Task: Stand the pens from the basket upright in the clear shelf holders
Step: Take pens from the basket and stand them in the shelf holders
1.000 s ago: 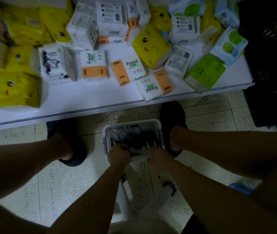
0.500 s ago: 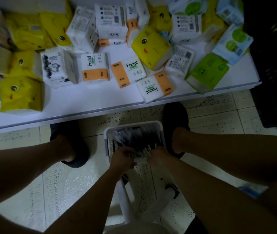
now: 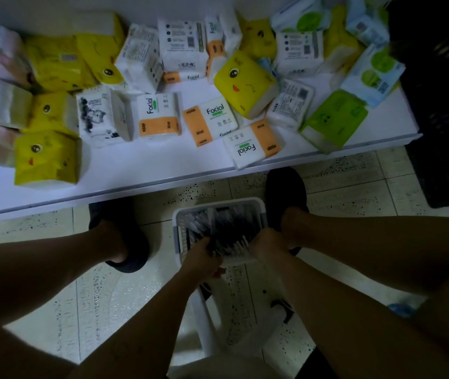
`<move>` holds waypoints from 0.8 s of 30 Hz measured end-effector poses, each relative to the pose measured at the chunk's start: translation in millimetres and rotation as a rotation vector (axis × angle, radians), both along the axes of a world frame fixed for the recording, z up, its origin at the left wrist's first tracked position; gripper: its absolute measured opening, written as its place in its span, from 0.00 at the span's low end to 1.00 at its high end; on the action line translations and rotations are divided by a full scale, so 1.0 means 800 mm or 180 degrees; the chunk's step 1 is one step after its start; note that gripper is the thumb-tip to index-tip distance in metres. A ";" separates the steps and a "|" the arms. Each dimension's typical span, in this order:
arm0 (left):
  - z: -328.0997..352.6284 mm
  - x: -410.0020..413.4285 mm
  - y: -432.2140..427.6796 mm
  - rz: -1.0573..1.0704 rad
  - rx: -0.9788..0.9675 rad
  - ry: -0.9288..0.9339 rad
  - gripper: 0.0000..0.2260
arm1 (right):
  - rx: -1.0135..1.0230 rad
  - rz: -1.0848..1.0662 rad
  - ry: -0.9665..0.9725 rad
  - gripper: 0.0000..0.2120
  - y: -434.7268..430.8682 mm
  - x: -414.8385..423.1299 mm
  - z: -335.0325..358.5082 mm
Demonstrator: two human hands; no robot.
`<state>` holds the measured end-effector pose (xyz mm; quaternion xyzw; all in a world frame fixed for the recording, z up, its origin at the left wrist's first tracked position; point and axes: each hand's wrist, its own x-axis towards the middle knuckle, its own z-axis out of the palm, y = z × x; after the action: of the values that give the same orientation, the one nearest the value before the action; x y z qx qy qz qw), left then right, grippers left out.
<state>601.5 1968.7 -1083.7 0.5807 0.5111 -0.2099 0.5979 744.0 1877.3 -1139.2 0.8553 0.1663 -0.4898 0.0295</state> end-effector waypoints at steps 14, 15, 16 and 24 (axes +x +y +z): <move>0.090 0.003 0.017 0.0597 0.0626 -0.1003 0.07 | 0.1463 -0.0575 0.0693 0.10 0.012 -0.014 0.120; 0.103 0.002 0.022 0.0590 0.0703 -0.1104 0.07 | 0.1650 -0.0535 0.0672 0.08 0.014 -0.017 0.134; 0.115 -0.001 0.027 0.0564 0.0823 -0.1177 0.09 | 0.1823 -0.0493 0.0645 0.05 0.018 -0.020 0.148; 0.204 -0.016 0.071 0.0409 0.1790 -0.1807 0.20 | 0.2799 -0.0095 -0.0091 0.07 0.046 -0.040 0.260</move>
<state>588.4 2025.3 -920.4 0.7234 0.3985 0.1447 0.5450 712.3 1913.7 -931.0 0.7956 0.3462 -0.3608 -0.3421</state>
